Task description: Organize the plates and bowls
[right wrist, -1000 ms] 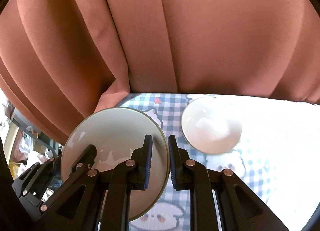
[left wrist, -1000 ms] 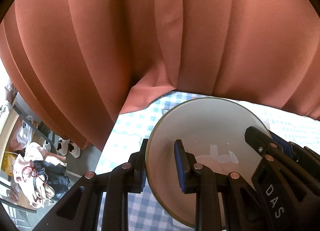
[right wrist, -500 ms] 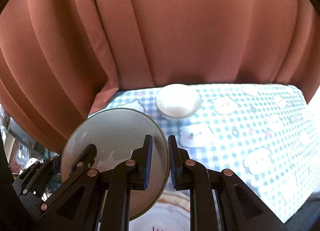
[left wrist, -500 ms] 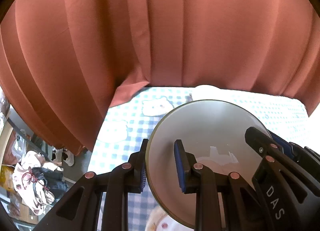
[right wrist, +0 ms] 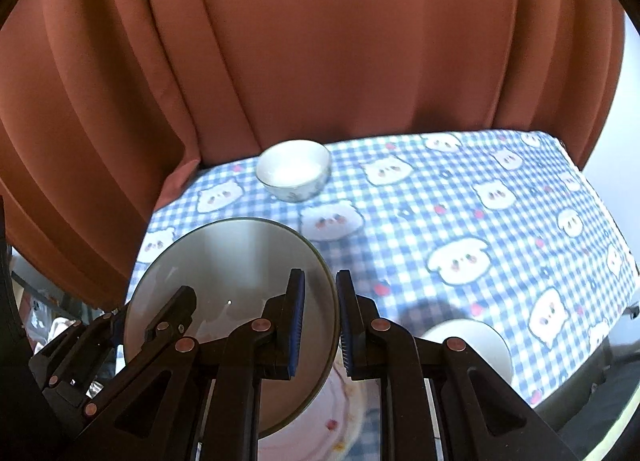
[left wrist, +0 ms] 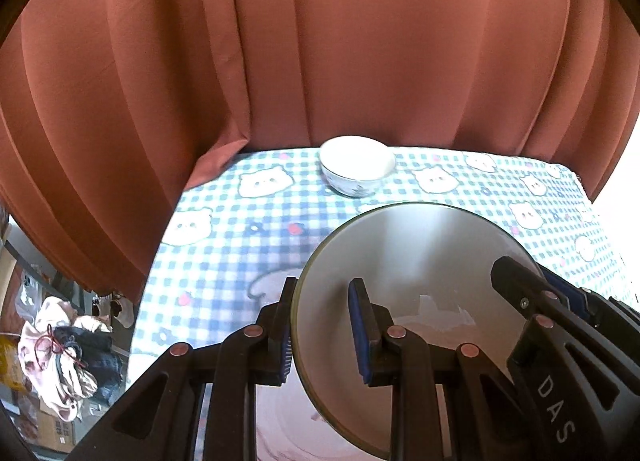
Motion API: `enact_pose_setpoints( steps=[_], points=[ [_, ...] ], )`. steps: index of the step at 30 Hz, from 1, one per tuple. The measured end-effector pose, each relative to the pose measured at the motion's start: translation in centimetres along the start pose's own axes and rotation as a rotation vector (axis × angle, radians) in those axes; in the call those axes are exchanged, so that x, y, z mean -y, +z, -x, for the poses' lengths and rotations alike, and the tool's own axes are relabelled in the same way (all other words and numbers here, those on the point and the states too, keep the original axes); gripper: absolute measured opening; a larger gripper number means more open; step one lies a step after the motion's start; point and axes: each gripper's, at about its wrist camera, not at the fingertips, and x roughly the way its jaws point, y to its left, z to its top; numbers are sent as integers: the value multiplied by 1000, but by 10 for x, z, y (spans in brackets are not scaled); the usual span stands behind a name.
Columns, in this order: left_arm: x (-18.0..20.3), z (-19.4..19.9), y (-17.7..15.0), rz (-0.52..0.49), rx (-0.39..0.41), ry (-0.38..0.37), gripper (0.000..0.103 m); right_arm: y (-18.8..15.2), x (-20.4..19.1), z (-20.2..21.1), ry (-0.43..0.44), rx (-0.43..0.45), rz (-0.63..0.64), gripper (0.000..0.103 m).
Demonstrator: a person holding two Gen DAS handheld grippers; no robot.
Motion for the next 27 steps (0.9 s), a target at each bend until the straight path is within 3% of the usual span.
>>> enact_pose_setpoints(
  steps=[13,27],
  points=[
    [74,5,-35,5,-54,-20,23,-24,75,16,-13,-11,19,19],
    [137,-24,-56,25,-142,-3,23,-31,139,-8,-8,-91,53,19]
  ],
)
